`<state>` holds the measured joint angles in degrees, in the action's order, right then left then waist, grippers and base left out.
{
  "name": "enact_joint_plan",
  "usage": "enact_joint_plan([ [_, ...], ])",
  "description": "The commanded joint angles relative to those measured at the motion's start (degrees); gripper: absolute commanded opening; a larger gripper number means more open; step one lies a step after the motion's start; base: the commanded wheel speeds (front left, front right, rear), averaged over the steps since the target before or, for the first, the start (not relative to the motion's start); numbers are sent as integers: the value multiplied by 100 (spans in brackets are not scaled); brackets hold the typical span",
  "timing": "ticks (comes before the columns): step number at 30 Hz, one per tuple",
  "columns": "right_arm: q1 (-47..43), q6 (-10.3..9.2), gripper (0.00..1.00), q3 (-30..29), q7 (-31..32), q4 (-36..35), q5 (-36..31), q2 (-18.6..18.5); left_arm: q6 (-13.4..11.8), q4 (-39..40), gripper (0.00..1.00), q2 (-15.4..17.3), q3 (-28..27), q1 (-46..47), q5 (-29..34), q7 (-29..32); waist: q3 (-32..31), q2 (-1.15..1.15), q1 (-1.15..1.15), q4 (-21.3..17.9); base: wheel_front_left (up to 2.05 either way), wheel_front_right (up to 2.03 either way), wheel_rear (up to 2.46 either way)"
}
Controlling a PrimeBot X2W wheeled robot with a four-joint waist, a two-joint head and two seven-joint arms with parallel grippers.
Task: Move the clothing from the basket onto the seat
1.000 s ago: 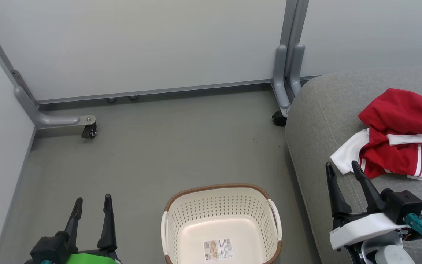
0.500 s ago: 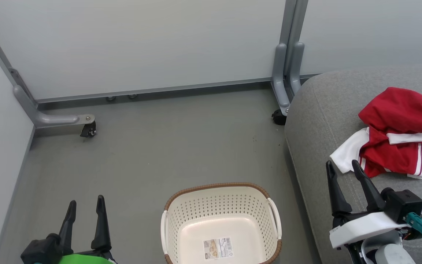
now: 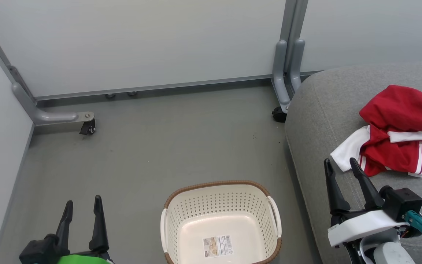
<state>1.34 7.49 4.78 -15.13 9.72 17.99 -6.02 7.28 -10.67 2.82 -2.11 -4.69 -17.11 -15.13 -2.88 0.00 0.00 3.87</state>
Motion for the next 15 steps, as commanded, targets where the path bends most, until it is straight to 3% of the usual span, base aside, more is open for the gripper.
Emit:
enact_joint_plan([
  [1, 23, 0, 100, 3, 0, -5, 18, 3, 15, -4, 100, 14, 4, -75, -45, 1, 1, 0, 0, -7, 0, 0, 0],
  [4, 25, 0, 100, 3, 0, 11, 14, -3, 23, -101, 100, 14, 107, -46, 67, -1, -4, 0, 0, -23, 0, 0, 0],
  [5, 4, -1, 0, -1, 0, 9, 1, -1, 4, -112, 0, -3, 102, -10, 47, 0, -3, 0, 0, -23, 0, 0, 0],
  [9, -125, 0, 0, 0, 12, 192, 41, 23, 3, -295, 0, -25, 108, -46, -1, 11, -1, 0, 0, -25, 0, 0, 0],
  [15, -70, 0, 0, -91, 187, 208, 655, 45, 5, -298, 0, -20, 66, 53, -625, 185, 13, 0, 0, -42, 0, 0, 0],
])
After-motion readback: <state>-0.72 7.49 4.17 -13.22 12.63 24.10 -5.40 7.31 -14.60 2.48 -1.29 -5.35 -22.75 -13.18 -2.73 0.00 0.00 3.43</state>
